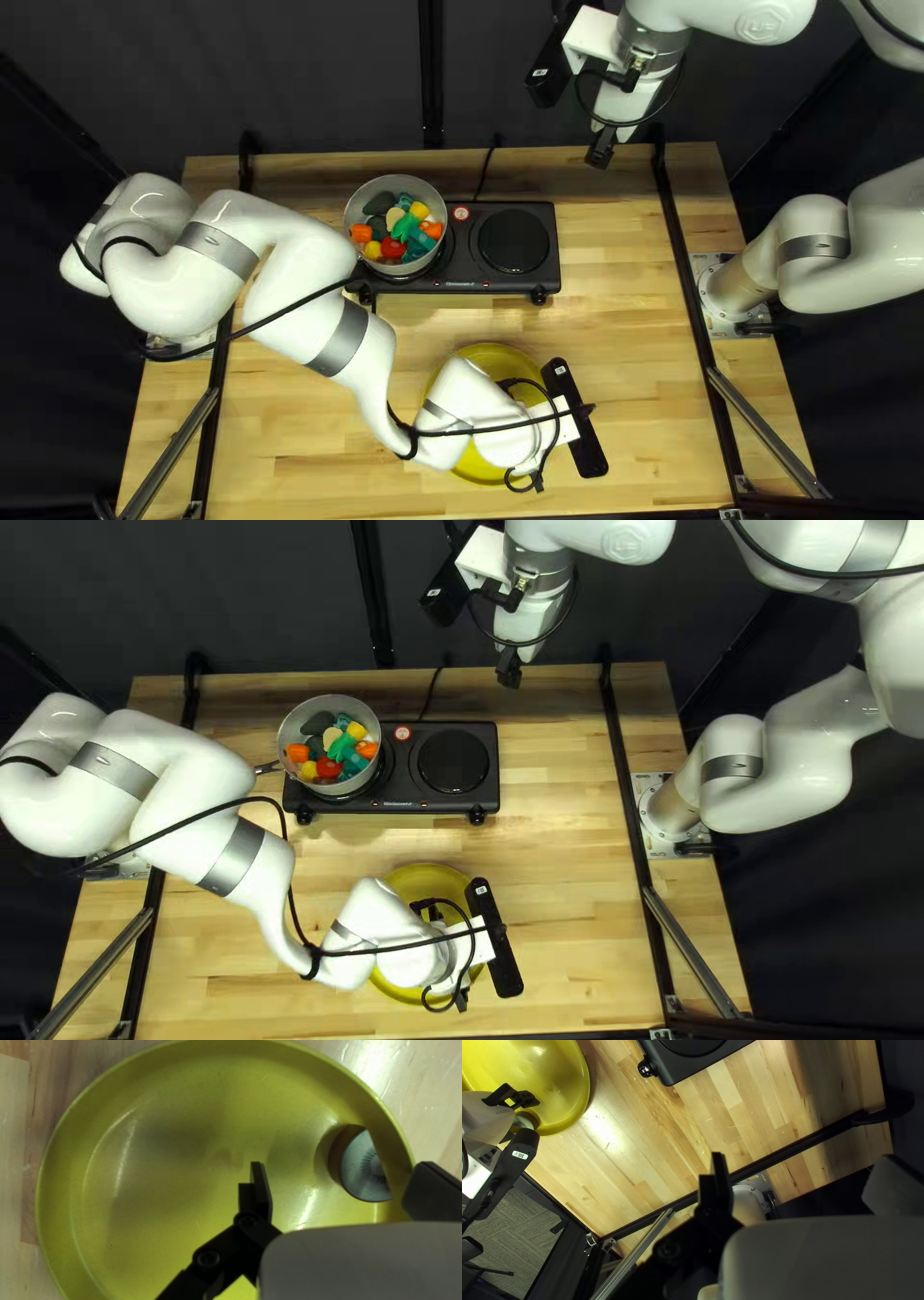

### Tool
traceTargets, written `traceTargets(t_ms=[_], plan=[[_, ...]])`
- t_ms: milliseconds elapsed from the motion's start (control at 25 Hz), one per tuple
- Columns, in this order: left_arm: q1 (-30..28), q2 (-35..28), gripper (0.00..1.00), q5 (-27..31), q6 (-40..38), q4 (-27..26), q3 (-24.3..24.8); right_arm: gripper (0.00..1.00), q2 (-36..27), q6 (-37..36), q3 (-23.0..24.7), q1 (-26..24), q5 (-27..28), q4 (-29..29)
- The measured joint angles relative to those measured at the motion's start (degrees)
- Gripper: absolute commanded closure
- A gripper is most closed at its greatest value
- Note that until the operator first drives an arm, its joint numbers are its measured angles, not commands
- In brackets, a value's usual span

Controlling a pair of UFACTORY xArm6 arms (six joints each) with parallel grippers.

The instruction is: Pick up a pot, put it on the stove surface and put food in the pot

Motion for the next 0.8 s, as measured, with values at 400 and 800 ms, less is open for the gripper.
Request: traceTargets(t_ms=[400, 800], plan=[[0.1, 0.1, 0.0, -1.8, -0.1, 0.2, 0.6, 0.0, 0.0, 0.0, 0.0, 0.0, 0.0, 0.0], [0.1, 0.3, 0.0, -2.1, -0.2, 0.2, 0.7, 0.0, 0.0, 0.0, 0.0, 0.0, 0.0, 0.0]])
